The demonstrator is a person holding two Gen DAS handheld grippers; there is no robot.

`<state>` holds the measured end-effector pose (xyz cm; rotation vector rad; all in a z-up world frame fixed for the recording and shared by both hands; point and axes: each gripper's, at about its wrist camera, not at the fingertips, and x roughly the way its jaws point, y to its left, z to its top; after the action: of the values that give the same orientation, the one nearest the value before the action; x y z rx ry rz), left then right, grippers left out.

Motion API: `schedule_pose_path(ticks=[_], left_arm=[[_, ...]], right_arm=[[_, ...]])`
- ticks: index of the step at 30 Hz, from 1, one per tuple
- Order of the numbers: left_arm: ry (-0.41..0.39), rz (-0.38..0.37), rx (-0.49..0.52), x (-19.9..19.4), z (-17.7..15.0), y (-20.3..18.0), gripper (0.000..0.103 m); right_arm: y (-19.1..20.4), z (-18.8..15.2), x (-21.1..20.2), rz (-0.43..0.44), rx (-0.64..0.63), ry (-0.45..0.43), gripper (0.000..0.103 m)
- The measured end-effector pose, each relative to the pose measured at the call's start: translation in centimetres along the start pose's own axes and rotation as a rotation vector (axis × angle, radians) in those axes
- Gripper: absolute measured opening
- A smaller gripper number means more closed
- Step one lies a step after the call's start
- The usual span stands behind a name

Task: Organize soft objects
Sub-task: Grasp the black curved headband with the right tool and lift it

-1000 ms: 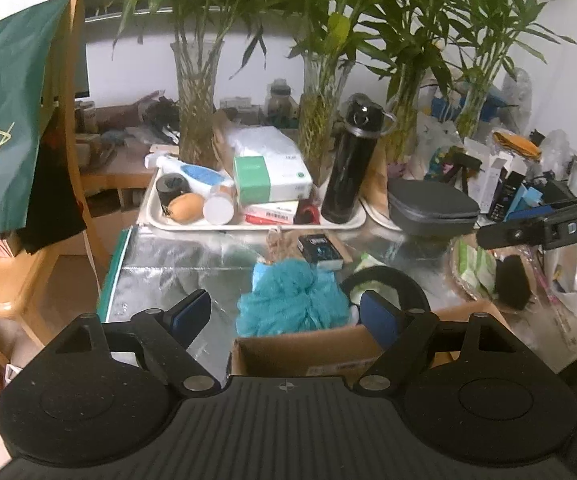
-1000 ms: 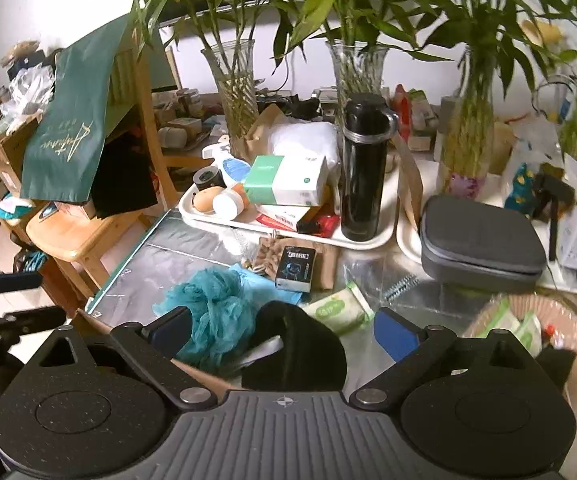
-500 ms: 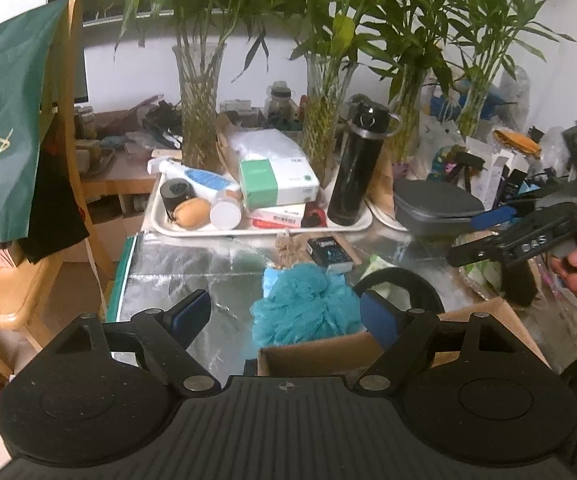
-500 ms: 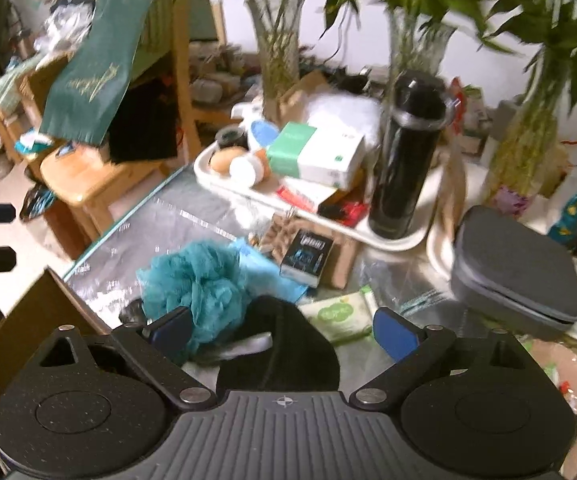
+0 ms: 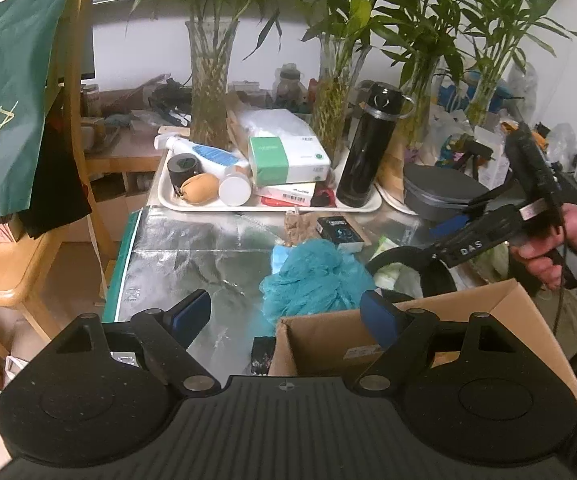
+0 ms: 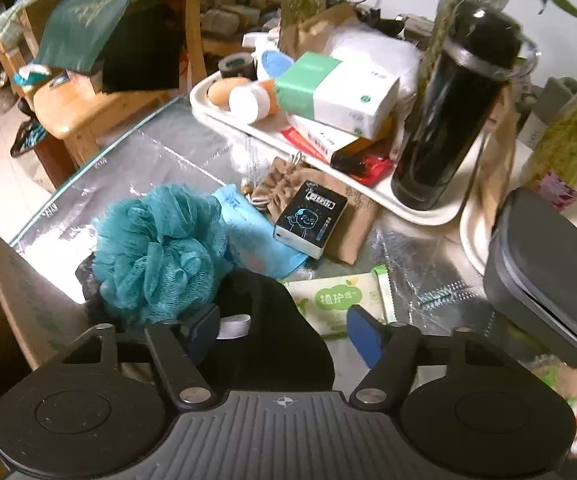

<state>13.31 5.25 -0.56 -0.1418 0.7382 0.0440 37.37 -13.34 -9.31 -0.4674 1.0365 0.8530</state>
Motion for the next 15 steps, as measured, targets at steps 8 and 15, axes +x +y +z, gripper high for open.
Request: schedule_pose_path(ticks=[8, 15], left_arm=[[0.009, -0.007, -0.015, 0.4, 0.0, 0.4, 0.082], [0.004, -0.019, 0.004, 0.7, 0.5, 0.2, 0.082]], right_arm=[[0.4, 0.5, 3.3, -0.025, -0.035, 0.068, 0.031], [1.1, -0.3, 2.4, -0.105, -0.093, 0.035, 0.016]])
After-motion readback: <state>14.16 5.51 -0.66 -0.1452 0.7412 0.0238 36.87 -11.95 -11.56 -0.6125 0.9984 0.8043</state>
